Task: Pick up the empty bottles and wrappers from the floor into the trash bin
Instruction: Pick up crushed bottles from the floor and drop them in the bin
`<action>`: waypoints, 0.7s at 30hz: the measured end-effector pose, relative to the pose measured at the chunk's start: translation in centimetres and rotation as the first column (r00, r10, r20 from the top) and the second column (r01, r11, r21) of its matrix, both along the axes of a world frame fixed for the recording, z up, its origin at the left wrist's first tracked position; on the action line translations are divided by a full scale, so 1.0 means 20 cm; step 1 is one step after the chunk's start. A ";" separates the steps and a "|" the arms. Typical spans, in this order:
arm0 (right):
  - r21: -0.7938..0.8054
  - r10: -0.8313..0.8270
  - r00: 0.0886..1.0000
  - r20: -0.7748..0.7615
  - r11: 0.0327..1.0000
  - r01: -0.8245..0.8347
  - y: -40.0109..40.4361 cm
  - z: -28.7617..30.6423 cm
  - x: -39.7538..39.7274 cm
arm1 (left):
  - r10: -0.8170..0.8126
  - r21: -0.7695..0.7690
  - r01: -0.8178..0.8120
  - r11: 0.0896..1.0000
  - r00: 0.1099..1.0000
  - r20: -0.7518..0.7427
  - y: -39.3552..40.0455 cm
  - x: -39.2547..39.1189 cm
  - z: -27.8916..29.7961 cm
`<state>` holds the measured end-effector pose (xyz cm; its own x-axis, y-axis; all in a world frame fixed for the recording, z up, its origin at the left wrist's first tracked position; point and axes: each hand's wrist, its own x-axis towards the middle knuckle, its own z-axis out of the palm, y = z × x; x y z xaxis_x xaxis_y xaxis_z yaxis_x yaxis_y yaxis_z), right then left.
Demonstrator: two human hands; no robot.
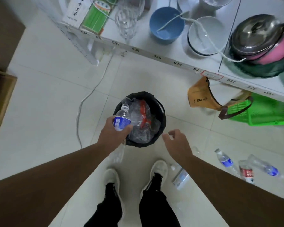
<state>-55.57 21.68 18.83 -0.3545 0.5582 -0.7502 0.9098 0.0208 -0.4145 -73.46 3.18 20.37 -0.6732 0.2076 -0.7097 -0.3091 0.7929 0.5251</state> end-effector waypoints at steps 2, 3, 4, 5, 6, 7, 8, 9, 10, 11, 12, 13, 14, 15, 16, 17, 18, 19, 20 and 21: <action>0.029 0.013 0.998 0.058 0.999 -0.014 0.00 0.01 0.12 | -0.077 -0.025 0.077 0.997 0.997 -0.014 0.08 -0.04 -0.07; 0.031 0.000 0.996 0.085 1.000 -0.003 -0.01 0.02 0.17 | -0.115 -0.054 0.114 0.992 0.993 -0.008 0.11 -0.05 -0.09; 0.028 -0.030 0.994 0.101 0.999 0.027 -0.03 0.03 0.22 | -0.141 -0.072 0.140 0.987 0.990 0.001 0.12 -0.06 -0.11; 0.024 -0.063 0.992 0.106 0.998 0.061 -0.05 0.05 0.27 | -0.160 -0.080 0.160 0.984 0.987 0.012 0.13 -0.07 -0.12; 0.016 -0.088 0.990 0.110 0.996 0.087 -0.06 0.08 0.31 | -0.190 -0.104 0.191 0.976 0.982 0.020 0.13 -0.07 -0.13; 0.008 -0.102 0.989 0.111 0.995 0.101 -0.08 0.10 0.35 | -0.237 -0.142 0.237 0.961 0.971 0.017 0.13 -0.08 -0.12; 0.002 -0.109 0.988 0.113 0.994 0.110 -0.09 0.13 0.39 | -0.301 -0.173 0.298 0.939 0.954 0.006 0.13 -0.09 -0.11; 0.000 -0.112 0.986 0.125 0.994 0.113 -0.10 0.16 0.43 | -0.378 -0.182 0.370 0.911 0.926 -0.011 0.12 -0.11 -0.10; 0.011 -0.110 0.983 0.147 0.994 0.110 -0.11 0.18 0.48 | -0.445 -0.174 0.433 0.884 0.895 -0.030 0.12 -0.12 -0.07; 0.028 -0.103 0.980 0.169 0.995 0.100 -0.12 0.21 0.52 | -0.504 -0.167 0.490 0.856 0.862 -0.054 0.12 -0.12 -0.05; 0.040 -0.112 0.976 0.184 0.993 0.107 -0.13 0.23 0.55 | -0.566 -0.173 0.549 0.818 0.821 -0.069 0.12 -0.14 -0.02; 0.043 -0.147 0.970 0.192 0.989 0.141 -0.14 0.26 0.58 | -0.632 -0.181 0.613 0.769 0.771 -0.079 0.13 -0.15 0.02; 0.042 -0.195 0.962 0.192 0.981 0.191 -0.15 0.28 0.61 | -0.686 -0.178 0.666 0.725 0.720 -0.102 0.14 -0.16 0.05; 0.038 -0.239 0.951 0.195 0.971 0.236 -0.17 0.30 0.64 | -0.723 -0.159 0.705 0.691 0.680 -0.122 0.16 -0.16 0.08; 0.036 -0.267 0.942 0.201 0.964 0.265 -0.20 0.32 0.66 | -0.752 -0.141 0.738 0.660 0.649 -0.116 0.19 -0.17 0.10; 0.034 -0.283 0.936 0.209 0.959 0.283 -0.23 0.34 0.70 | -0.774 -0.126 0.763 0.634 0.626 -0.098 0.22 -0.17 0.13; 0.031 -0.299 0.930 0.215 0.953 0.300 -0.25 0.35 0.75 | -0.790 -0.112 0.782 0.613 0.607 -0.084 0.26 -0.16 0.14; 0.025 -0.323 0.920 0.222 0.945 0.326 -0.29 0.36 0.80 | -0.802 -0.102 0.796 0.597 0.592 -0.080 0.29 -0.13 0.15; 0.019 -0.353 0.907 0.231 0.933 0.359 -0.32 0.36 0.85 | -0.810 -0.099 0.804 0.586 0.580 -0.085 0.32 -0.10 0.15; 0.012 -0.387 0.891 0.237 0.918 0.395 -0.36 0.37 0.91 | -0.818 -0.106 0.811 0.575 0.568 -0.094 0.33 -0.05 0.15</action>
<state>-37.34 14.40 26.20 0.0718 0.5872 -0.8063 0.9113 -0.3672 -0.1863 -74.48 9.83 23.44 -0.3134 0.6816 -0.6612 0.5415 0.7002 0.4652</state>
